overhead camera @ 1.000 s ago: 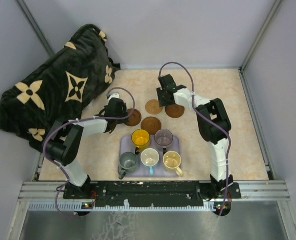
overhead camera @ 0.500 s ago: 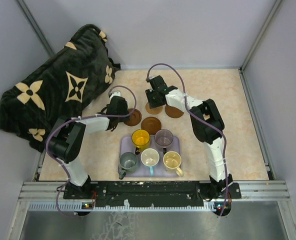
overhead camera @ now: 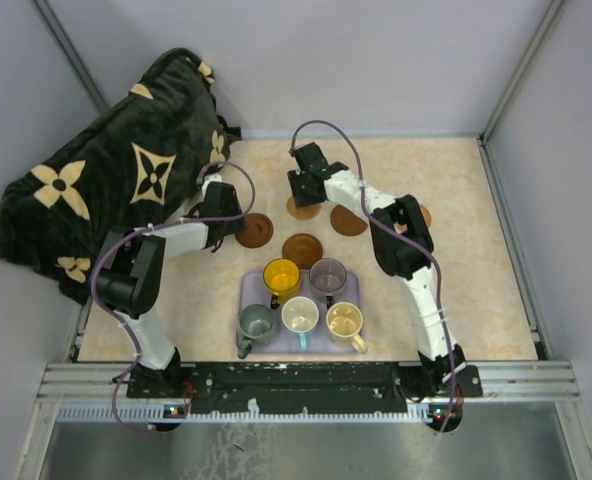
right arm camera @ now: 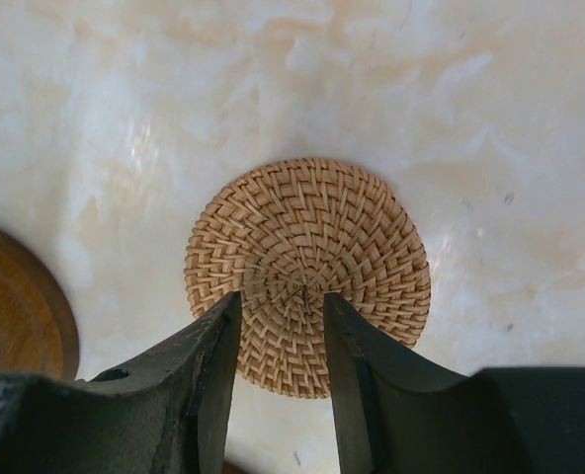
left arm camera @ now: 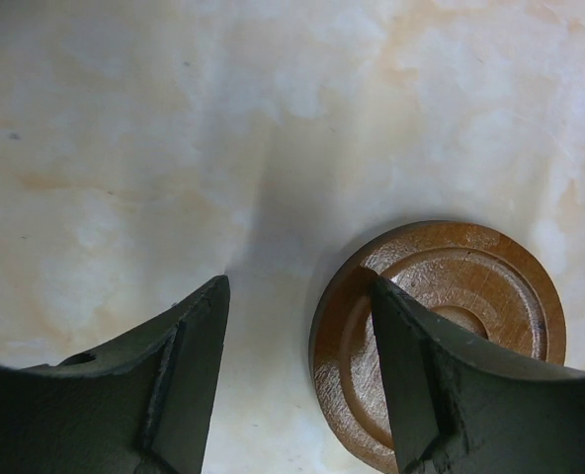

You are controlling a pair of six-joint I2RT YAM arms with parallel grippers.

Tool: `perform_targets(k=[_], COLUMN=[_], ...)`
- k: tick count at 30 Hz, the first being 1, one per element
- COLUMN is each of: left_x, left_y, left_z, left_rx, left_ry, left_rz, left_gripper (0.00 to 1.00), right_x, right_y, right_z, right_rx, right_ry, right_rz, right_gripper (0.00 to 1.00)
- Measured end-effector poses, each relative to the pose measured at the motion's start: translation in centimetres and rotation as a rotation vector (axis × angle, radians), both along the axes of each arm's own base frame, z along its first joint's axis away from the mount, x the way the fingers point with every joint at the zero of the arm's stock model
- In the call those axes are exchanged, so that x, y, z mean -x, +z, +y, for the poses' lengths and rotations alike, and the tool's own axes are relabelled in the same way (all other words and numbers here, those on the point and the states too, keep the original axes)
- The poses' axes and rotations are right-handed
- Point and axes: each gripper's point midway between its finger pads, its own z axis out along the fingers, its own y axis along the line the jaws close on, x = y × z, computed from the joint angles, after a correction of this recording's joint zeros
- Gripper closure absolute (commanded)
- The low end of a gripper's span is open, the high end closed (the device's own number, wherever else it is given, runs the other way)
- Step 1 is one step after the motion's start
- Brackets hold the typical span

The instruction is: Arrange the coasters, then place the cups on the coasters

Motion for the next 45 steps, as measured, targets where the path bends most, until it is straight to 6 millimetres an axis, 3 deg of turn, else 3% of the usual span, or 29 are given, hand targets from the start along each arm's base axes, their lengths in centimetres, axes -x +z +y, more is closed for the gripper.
perform_targets(k=[4, 8, 15, 18, 24, 28, 36, 45], left_x=[-0.4, -0.6, -1.0, -1.1, -1.2, -1.7, -2.6, -2.6], left_y=[0.0, 0.1, 0.0, 0.0, 0.0, 0.1, 0.2, 0.3], left_z=[1.4, 1.9, 1.7, 1.7, 1.7, 1.4, 0.6, 0.1], left_rx=[0.015, 0.026, 0.028, 0.029, 0.034, 0.040, 0.063, 0.089], left_ry=[0.036, 0.046, 0.042, 0.044, 0.042, 0.036, 0.014, -0.010], left_rz=[0.005, 0.005, 0.005, 0.004, 0.005, 0.004, 0.005, 0.015], left_gripper=[0.34, 0.34, 0.34, 0.34, 0.34, 0.34, 0.34, 0.34], right_x=[-2.7, -5.4, -8.7, -8.9, -7.4, -5.6, -2.3, 3.0], right_y=[0.2, 0.2, 0.1, 0.1, -0.1, -0.2, -0.3, -0.6], right_z=[-0.3, -2.1, -8.0, -10.8, -16.7, -19.1, -21.0, -21.9], right_rx=[-0.034, -0.058, -0.070, -0.067, -0.053, -0.046, -0.010, 0.008], right_ry=[-0.048, -0.118, -0.267, -0.326, -0.444, -0.491, -0.528, -0.539], right_rz=[-0.016, -0.028, -0.047, -0.054, -0.055, -0.061, -0.064, -0.026], right_gripper=[0.60, 0.60, 0.60, 0.60, 0.61, 0.61, 0.60, 0.60])
